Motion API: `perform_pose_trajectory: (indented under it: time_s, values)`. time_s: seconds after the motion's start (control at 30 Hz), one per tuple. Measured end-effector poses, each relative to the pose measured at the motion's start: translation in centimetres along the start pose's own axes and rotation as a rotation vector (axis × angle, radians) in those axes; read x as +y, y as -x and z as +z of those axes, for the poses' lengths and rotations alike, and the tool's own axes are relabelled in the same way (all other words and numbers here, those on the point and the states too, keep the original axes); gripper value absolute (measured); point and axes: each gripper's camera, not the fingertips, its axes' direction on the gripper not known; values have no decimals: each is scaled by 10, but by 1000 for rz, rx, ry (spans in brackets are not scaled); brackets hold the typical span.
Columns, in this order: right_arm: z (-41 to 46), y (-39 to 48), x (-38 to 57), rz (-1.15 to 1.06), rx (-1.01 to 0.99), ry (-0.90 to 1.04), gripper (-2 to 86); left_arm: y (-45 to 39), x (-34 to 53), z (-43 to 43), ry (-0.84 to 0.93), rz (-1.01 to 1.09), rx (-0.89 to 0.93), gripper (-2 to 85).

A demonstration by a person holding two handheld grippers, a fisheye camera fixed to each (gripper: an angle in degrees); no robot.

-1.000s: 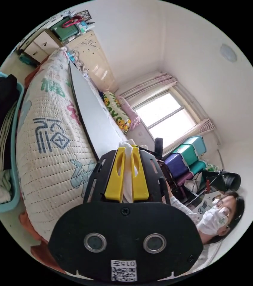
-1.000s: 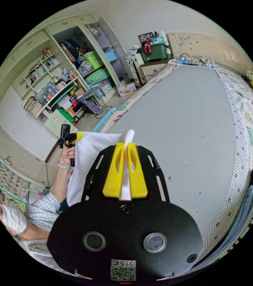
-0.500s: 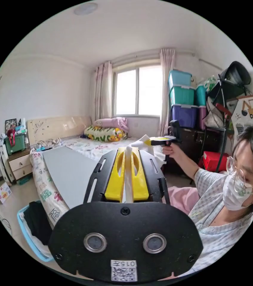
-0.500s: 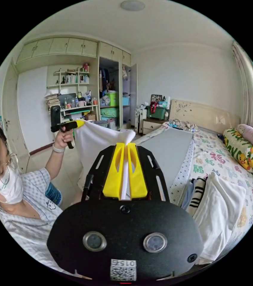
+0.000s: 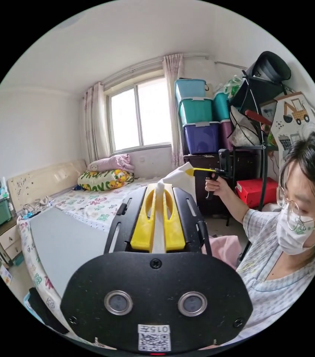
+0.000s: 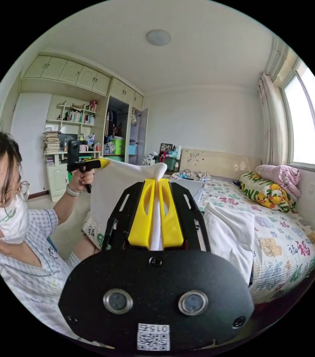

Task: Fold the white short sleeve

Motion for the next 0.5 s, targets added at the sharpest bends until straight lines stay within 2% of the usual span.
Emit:
perform_pose_trajectory:
  time_s: [0.27, 0.5]
  values:
    - [-88, -59, -10, 44, 261, -107, -6, 33, -102, 121, -70, 23, 172, 7]
    - [-113, -113, -39, 69, 446, -108, -6, 81, -167, 223, -83, 9, 286, 8]
